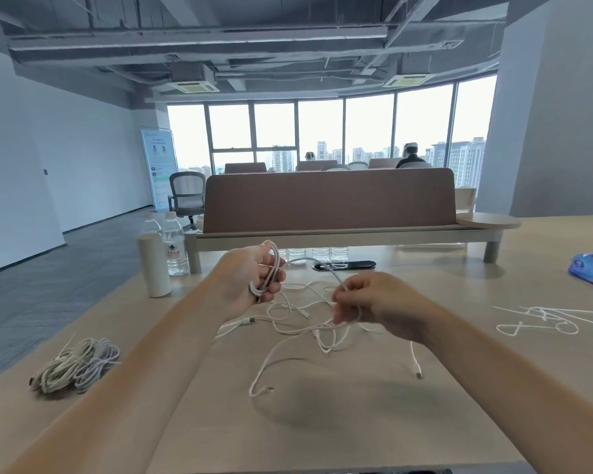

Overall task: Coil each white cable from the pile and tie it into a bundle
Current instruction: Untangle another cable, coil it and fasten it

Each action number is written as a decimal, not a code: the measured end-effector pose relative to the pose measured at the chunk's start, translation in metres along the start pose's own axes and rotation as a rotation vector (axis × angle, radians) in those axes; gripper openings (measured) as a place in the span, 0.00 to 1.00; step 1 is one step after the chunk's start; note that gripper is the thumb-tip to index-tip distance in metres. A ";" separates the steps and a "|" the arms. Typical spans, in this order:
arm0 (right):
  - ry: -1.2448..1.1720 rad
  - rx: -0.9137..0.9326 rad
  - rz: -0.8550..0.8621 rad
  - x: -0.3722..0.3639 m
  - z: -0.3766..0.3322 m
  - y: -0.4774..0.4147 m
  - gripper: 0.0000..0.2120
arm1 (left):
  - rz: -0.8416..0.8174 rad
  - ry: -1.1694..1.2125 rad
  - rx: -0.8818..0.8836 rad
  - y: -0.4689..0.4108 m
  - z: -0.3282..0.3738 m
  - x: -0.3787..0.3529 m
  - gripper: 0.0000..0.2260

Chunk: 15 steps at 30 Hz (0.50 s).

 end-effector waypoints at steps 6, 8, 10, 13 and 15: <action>0.028 0.171 0.259 0.005 -0.022 -0.012 0.10 | -0.071 -0.026 0.043 0.002 -0.008 -0.016 0.17; 0.122 0.208 0.313 -0.004 -0.029 -0.012 0.11 | -0.050 -0.036 0.051 -0.001 -0.010 -0.022 0.18; 0.237 0.253 0.341 -0.015 -0.034 -0.009 0.11 | -0.042 -0.007 0.064 -0.004 -0.011 -0.028 0.18; 0.408 0.294 0.318 -0.031 -0.036 -0.006 0.12 | -0.032 0.031 0.077 -0.004 -0.013 -0.036 0.19; 0.458 0.285 0.294 -0.040 -0.034 -0.006 0.13 | -0.021 0.050 0.080 -0.004 -0.015 -0.039 0.19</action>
Point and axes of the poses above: each hand's wrist, its own y-axis away from the middle knuckle, its own x-axis out of the back of the hand, z = x × y, the point moved 3 cm from there along -y, towards the middle knuckle, and after that the axes turned 12 degrees about -y, right-handed, at the moved point
